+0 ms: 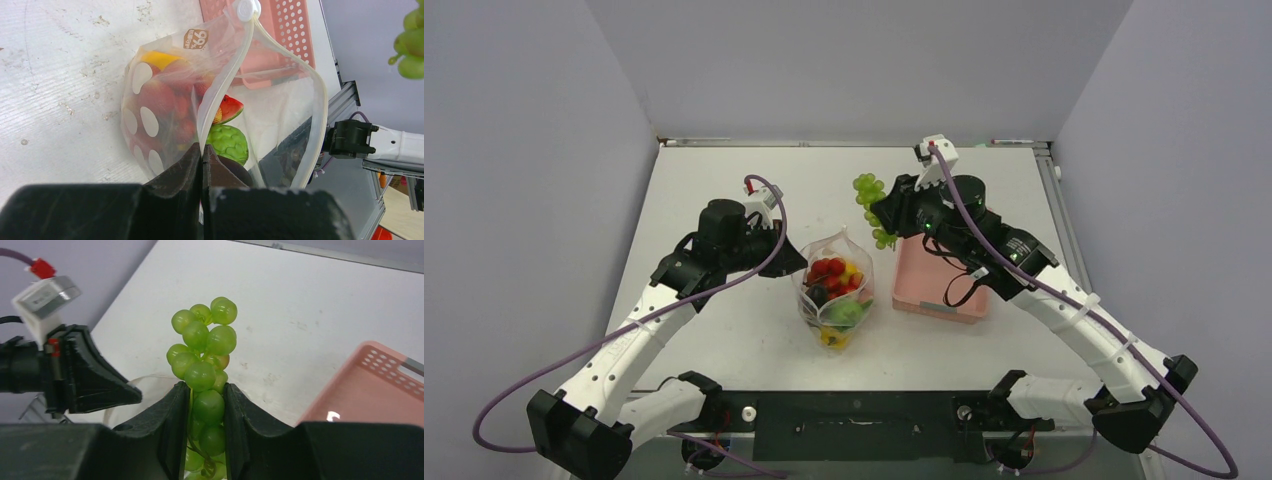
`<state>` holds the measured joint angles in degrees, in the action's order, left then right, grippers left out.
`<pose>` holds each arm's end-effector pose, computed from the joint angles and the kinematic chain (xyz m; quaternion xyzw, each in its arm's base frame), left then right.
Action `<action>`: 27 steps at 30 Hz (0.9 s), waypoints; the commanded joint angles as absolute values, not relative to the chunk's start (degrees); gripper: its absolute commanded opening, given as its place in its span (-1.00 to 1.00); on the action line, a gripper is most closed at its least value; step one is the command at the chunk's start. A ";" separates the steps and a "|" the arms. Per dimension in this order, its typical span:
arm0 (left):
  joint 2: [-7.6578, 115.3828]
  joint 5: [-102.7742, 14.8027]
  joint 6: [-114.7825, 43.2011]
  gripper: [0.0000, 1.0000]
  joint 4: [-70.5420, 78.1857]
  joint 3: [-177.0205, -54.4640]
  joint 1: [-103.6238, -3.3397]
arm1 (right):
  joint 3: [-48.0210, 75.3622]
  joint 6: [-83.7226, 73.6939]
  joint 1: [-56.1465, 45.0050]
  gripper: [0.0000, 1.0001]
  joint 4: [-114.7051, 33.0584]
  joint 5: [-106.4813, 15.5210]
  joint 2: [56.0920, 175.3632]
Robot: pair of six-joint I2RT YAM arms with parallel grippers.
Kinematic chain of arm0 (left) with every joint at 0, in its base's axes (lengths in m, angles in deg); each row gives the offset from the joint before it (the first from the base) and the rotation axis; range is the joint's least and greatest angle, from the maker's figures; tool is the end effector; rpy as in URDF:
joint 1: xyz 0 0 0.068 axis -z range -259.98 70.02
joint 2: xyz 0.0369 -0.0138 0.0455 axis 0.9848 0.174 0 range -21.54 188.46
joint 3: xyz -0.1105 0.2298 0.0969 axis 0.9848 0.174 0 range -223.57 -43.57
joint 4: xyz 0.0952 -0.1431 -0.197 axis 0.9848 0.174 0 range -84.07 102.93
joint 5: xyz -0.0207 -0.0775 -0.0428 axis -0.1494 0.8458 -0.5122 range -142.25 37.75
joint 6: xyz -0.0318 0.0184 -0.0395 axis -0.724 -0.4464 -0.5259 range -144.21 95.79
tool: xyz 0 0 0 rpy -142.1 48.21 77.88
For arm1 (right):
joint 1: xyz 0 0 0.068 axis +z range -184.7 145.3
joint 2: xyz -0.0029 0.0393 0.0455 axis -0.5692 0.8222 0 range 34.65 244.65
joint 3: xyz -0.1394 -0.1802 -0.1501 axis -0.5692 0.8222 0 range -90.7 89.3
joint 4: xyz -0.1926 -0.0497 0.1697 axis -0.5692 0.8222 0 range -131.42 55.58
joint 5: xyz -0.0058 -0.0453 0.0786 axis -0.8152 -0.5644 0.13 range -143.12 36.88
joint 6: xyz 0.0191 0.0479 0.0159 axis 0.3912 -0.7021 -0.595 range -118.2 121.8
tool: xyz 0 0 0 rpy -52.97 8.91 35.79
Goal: Place the food in the zip-top bag and seal the zipper
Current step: Place the fake fruit in the zipper food storage bag.
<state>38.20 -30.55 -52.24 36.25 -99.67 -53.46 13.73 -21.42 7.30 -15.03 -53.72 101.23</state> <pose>0.1947 -0.1117 0.3259 0.0770 0.8681 -0.3591 0.3339 0.1877 0.1685 0.4206 -0.1284 0.7956 0.3155 0.5009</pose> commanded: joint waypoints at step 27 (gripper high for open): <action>37.05 -28.10 -52.33 -1.00 34.39 -101.18 -53.35 | 23.82 -12.52 24.58 -0.89 -34.38 -59.12 105.27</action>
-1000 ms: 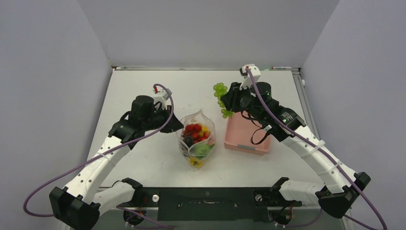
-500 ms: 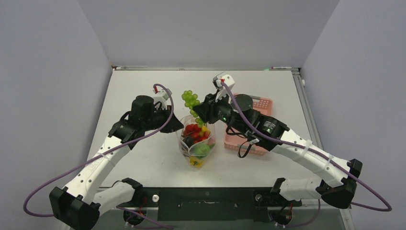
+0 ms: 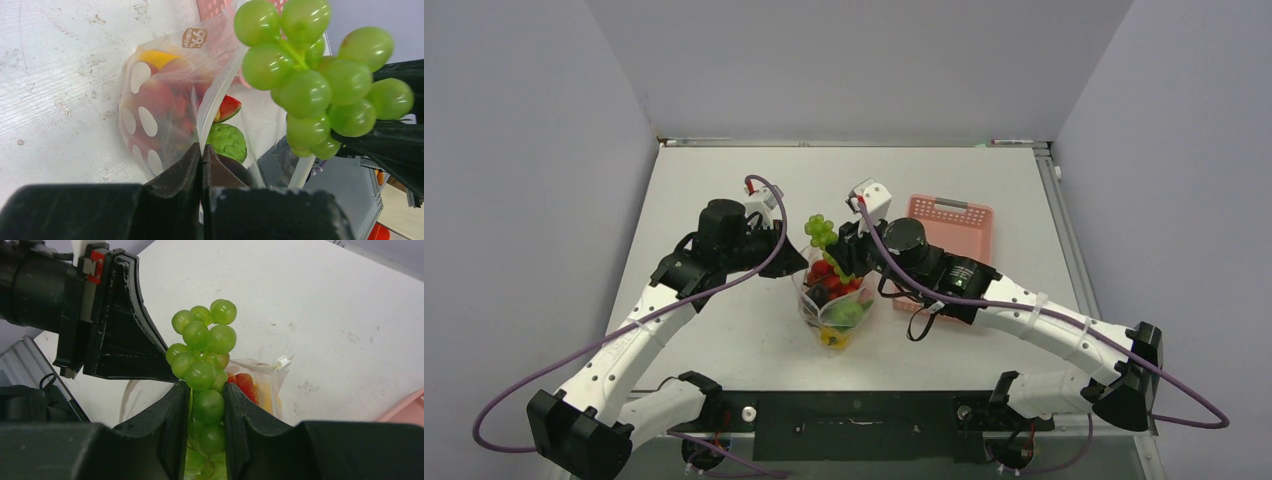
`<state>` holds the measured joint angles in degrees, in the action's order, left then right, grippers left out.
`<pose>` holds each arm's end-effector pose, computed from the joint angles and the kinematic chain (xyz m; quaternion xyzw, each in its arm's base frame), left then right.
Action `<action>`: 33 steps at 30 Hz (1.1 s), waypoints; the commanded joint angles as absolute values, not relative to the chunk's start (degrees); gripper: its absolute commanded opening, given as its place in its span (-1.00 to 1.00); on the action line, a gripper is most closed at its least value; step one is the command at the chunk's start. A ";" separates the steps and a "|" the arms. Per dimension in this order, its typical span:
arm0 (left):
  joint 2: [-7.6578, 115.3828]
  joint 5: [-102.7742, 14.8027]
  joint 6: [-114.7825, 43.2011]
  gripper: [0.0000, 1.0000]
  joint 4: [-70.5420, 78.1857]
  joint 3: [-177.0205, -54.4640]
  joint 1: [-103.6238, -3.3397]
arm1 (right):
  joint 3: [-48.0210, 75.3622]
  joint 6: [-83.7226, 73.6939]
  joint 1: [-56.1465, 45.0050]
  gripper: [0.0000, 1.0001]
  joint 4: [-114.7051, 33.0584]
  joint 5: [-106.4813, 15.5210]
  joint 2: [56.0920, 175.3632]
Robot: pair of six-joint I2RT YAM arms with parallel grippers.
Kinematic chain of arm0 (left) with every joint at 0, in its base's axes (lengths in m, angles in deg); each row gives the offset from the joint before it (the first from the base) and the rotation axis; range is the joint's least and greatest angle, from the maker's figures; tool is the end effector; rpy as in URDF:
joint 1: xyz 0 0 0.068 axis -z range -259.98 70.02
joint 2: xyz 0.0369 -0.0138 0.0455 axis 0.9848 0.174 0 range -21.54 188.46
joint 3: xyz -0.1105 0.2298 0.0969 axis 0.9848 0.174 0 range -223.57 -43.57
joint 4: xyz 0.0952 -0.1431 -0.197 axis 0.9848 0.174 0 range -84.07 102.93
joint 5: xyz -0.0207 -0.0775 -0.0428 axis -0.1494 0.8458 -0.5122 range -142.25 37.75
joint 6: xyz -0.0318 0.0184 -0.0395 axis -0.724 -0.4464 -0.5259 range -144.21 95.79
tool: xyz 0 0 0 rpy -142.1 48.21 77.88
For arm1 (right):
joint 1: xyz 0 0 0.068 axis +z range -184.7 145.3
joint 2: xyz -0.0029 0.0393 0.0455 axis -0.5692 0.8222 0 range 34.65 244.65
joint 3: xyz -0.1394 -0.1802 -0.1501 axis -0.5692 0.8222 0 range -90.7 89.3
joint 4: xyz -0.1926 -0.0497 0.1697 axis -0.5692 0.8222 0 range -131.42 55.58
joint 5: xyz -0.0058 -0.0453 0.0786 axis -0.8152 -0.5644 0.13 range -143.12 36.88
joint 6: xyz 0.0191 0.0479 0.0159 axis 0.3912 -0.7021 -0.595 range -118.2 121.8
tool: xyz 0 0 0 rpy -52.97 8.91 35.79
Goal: Place the food in the zip-top bag and seal the zipper
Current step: Place the fake fruit in the zipper food storage bag.
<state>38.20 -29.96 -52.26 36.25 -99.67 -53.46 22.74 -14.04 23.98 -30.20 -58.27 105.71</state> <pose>0.1944 -0.1120 0.3260 0.0792 0.8673 -0.3630 0.3314 0.1528 0.2449 0.3742 -0.2655 0.7513 0.3367 0.5017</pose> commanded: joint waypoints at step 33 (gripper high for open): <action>38.80 -28.16 -52.76 -1.00 34.33 -101.85 -53.35 | 28.76 -10.41 27.78 -0.89 -19.81 -61.35 102.70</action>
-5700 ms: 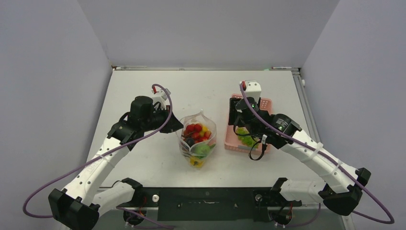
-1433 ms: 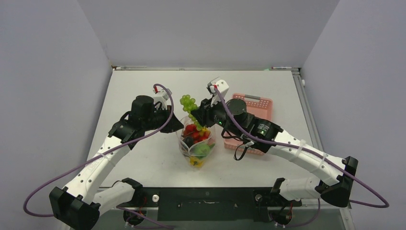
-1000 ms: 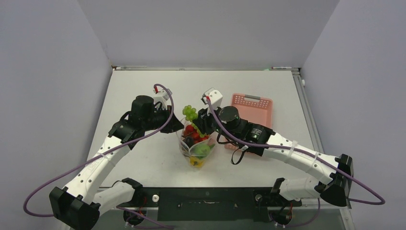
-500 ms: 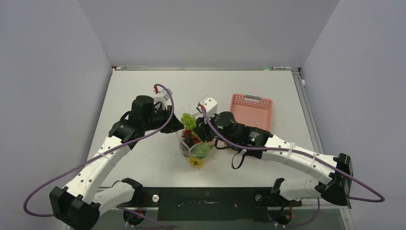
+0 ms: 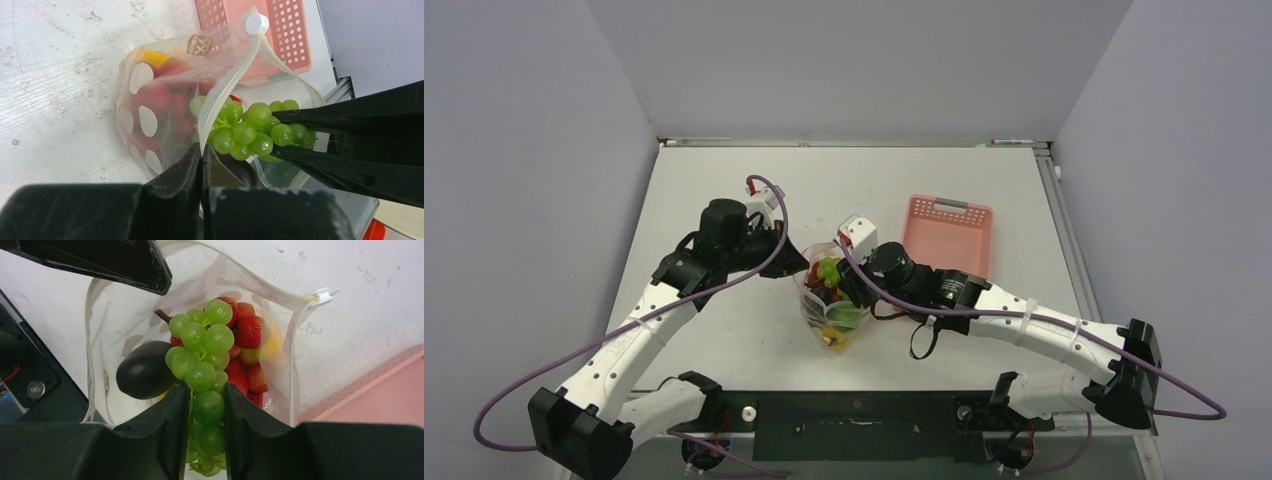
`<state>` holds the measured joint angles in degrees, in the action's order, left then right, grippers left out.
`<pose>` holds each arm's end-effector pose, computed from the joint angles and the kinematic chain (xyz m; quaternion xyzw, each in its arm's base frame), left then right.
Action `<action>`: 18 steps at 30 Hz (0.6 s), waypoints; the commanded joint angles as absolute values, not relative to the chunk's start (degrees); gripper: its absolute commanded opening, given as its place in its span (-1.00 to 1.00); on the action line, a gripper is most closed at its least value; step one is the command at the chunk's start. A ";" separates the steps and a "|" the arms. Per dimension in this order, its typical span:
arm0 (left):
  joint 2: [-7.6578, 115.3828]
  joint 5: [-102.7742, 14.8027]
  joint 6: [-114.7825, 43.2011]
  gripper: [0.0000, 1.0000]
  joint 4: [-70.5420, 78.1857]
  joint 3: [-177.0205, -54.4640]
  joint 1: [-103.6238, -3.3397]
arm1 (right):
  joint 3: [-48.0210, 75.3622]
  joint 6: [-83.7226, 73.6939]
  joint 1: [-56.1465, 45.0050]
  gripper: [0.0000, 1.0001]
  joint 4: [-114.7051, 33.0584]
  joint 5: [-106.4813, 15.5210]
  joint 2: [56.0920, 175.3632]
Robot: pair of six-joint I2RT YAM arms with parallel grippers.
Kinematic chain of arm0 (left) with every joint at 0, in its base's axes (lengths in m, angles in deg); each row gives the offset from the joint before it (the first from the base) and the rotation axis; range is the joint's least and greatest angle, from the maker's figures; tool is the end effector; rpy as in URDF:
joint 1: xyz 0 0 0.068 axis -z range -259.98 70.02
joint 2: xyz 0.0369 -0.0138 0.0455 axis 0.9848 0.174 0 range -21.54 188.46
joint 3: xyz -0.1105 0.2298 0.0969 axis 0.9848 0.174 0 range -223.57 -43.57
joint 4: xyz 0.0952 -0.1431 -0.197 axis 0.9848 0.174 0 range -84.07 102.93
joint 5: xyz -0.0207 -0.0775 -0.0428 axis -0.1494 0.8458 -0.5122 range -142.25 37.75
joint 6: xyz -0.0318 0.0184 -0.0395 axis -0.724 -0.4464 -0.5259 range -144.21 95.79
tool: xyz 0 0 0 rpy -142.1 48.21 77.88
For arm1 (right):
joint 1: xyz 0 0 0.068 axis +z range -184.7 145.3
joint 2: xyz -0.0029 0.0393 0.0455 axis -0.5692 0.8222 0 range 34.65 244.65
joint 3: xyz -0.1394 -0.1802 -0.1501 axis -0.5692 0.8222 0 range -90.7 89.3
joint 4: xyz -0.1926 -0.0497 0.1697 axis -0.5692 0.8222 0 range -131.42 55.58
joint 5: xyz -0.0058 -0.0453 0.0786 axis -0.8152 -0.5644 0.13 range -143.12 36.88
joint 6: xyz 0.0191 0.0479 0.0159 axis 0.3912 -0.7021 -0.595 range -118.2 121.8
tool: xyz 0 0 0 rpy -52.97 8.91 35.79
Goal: Place the food in the zip-top bag and seal the zipper
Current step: Place the fake fruit in the zipper food storage bag.
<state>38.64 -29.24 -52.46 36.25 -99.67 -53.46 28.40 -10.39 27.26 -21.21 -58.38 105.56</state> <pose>0.1956 -0.1130 0.3245 0.0799 0.8681 -0.3669 0.3246 0.1345 0.2455 0.3244 -0.3437 0.7953 0.2684 0.4211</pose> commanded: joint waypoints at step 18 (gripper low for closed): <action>38.57 -28.13 -53.10 -1.00 34.12 -101.54 -53.35 | 20.89 -15.44 28.76 0.04 -22.45 -69.03 109.61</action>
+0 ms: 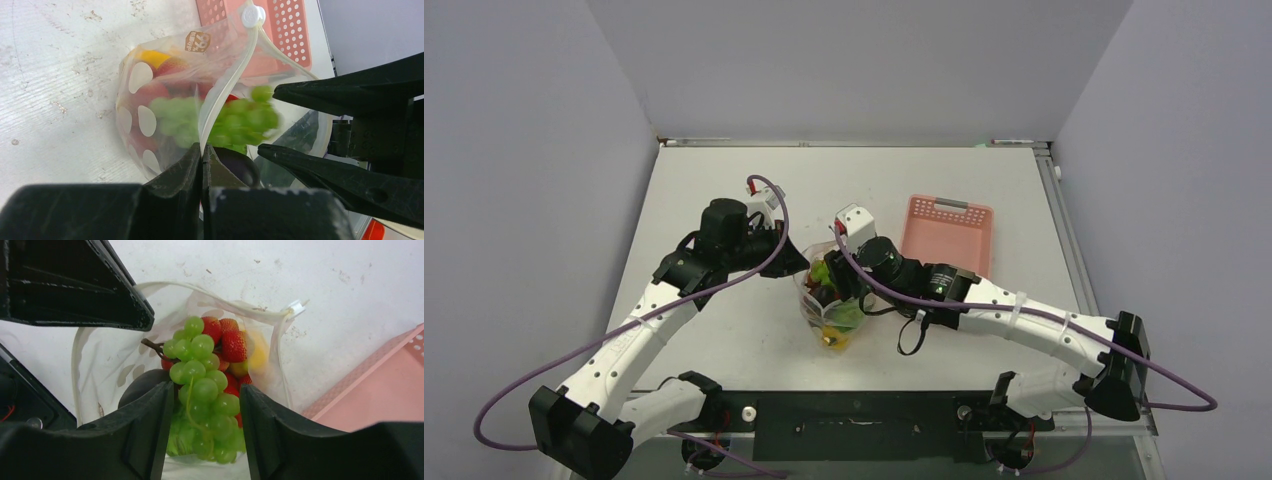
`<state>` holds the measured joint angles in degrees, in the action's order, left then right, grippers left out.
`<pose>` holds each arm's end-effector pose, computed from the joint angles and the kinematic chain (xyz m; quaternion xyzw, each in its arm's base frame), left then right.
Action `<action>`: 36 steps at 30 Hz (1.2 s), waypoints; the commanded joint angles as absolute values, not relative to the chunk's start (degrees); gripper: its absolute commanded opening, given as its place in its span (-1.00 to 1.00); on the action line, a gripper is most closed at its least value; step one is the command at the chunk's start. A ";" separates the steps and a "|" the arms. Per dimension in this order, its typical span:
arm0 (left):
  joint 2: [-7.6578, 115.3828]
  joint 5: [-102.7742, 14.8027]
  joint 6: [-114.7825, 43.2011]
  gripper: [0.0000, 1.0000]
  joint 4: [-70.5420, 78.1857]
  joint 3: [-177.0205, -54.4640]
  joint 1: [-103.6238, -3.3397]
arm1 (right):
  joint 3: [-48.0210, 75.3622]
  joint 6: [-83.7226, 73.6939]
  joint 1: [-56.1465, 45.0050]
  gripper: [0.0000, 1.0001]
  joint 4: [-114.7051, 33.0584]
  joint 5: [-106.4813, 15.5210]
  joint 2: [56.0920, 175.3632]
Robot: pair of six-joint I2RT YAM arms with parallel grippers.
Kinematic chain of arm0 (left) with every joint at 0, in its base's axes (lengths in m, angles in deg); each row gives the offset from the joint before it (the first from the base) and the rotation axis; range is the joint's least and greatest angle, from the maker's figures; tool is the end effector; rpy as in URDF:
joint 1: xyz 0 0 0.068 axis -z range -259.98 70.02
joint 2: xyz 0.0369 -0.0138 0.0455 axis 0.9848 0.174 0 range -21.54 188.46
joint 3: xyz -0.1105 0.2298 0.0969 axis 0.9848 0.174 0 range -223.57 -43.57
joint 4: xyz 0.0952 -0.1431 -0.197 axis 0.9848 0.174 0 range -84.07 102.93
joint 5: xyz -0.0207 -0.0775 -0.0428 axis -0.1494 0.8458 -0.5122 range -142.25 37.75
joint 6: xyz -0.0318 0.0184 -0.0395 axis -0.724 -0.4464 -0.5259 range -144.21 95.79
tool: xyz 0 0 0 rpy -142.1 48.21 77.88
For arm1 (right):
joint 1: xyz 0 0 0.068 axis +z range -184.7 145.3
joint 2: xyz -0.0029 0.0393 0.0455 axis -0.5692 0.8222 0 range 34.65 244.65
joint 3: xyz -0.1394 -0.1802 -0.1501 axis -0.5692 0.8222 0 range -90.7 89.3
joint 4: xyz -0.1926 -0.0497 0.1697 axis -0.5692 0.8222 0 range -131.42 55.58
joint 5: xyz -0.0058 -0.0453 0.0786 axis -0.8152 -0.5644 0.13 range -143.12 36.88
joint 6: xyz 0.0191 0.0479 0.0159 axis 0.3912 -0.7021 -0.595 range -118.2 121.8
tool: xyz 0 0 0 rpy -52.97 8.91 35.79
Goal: Place the food in the zip-top bag and seal the zipper
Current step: Place the fake fruit in the zipper food storage bag.
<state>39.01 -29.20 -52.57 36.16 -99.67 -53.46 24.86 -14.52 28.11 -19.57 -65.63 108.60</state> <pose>0.1969 -0.1137 0.3233 0.0788 0.8693 -0.3667 0.3221 0.1400 0.2557 0.3294 -0.2930 0.8174 0.2368 0.4357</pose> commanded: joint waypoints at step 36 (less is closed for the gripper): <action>45.05 -19.39 -36.43 -1.00 48.47 -115.35 -52.66 | 16.35 0.96 20.88 0.74 -8.69 -64.36 96.18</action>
<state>44.50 -24.00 -41.93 45.69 -110.07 -53.39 19.53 -6.04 21.03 -10.90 -66.77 98.02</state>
